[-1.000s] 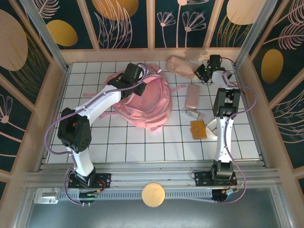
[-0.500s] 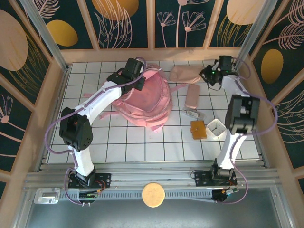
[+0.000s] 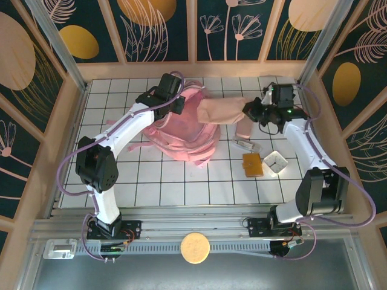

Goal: Pack the student bag

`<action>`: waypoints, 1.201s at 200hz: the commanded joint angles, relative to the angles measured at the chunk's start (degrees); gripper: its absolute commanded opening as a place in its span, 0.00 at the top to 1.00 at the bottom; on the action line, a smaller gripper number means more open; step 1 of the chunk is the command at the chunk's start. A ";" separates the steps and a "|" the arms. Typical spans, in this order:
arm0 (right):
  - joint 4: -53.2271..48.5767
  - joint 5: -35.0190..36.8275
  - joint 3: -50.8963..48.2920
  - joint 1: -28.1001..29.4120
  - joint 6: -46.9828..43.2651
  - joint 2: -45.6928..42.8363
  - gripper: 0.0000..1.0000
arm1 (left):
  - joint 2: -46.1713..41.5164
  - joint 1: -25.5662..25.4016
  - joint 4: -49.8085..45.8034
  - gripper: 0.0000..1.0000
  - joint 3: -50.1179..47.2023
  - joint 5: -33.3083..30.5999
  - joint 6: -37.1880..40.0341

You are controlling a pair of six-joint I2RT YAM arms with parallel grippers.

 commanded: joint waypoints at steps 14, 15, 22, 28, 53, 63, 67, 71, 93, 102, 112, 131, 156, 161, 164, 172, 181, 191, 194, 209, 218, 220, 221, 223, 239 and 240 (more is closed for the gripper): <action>8.84 -1.51 -0.76 6.75 7.79 5.19 1.00 | -1.18 -2.79 3.40 1.00 4.49 0.37 -1.97; 9.30 -1.52 -0.67 7.00 7.97 5.50 1.00 | -1.23 -2.82 3.45 1.00 4.46 0.44 -1.97; 12.30 -1.53 -0.13 8.60 9.49 7.84 1.00 | -1.51 -3.27 4.03 1.00 3.72 1.17 -2.22; 15.09 -1.88 0.55 9.98 10.97 10.03 1.00 | -1.77 -3.37 4.56 1.00 3.07 1.79 -2.61; 28.08 -4.09 4.06 14.89 17.18 20.38 1.00 | -2.27 -3.67 6.51 1.00 1.15 4.94 -4.49; 31.26 -4.61 5.92 16.49 18.95 24.46 1.00 | -2.58 -3.71 7.29 1.00 0.63 5.43 -5.12; 32.82 -5.06 6.53 16.91 19.85 26.25 1.00 | -2.68 -3.70 7.63 1.00 0.46 5.46 -5.25; 34.81 -5.59 6.93 17.35 20.63 27.65 1.00 | -2.91 -3.66 7.98 1.00 0.20 5.61 -5.31; 36.58 -7.56 11.32 18.86 20.63 33.76 0.96 | -3.04 -3.67 8.86 1.00 -0.55 6.08 -5.06; 32.43 -7.19 13.83 18.99 18.25 34.49 0.77 | -3.03 -3.68 8.87 1.00 -0.85 5.68 -4.90; 27.22 -5.67 15.33 18.92 14.83 33.41 0.58 | -3.16 -3.64 9.30 1.00 -1.64 5.10 -4.77; 13.81 -2.69 18.45 18.45 7.26 29.60 0.36 | -2.82 -3.63 9.44 1.00 -2.83 3.45 -4.64; 0.80 -0.20 19.32 17.84 1.40 23.47 0.30 | -1.31 -3.64 8.52 1.00 -3.24 1.40 -3.77; -1.48 0.48 19.16 17.68 0.89 22.24 0.29 | -1.17 -3.64 8.59 1.00 -3.44 1.19 -3.59; -2.80 0.88 19.08 17.57 0.53 21.59 0.29 | -0.99 -3.58 8.65 1.00 -3.53 0.95 -3.58; -6.26 1.57 18.77 17.32 -0.29 20.04 0.26 | -0.75 -3.59 8.79 1.00 -3.80 0.62 -3.56; -9.71 2.70 18.17 16.86 -1.49 18.20 0.26 | -0.50 -3.54 9.00 1.00 -4.00 0.31 -3.56; -13.00 5.15 16.79 16.15 -2.77 15.59 0.26 | -0.09 -3.52 9.12 1.00 -3.92 0.32 -3.65; -13.99 5.81 16.36 15.93 -3.19 14.86 0.25 | 0.01 -3.48 9.14 1.00 -3.79 0.46 -3.65; -17.93 10.45 14.19 12.83 -5.64 11.62 0.22 | 0.39 -3.53 9.22 1.00 -3.66 0.87 -3.47; -19.53 12.54 12.88 10.03 -7.60 10.93 0.19 | 0.48 -3.54 9.22 1.00 -3.64 1.04 -3.26; -19.87 12.89 12.80 9.31 -8.18 11.05 0.19 | 0.49 -3.49 9.22 1.00 -3.58 1.09 -3.22; -20.09 13.07 12.74 8.99 -8.49 11.02 0.18 | 0.49 -3.53 9.17 1.00 -3.57 1.11 -3.22; -20.41 13.39 12.65 8.35 -9.10 11.31 0.18 | 0.44 -3.55 9.14 1.00 -3.61 1.13 -3.21; -22.36 18.18 14.14 4.77 -14.30 15.79 0.18 | -0.06 -3.55 9.26 1.00 -3.80 1.88 -2.98; -22.39 18.57 14.29 4.61 -14.59 16.16 0.17 | -0.09 -3.56 9.28 1.00 -3.81 1.90 -2.96</action>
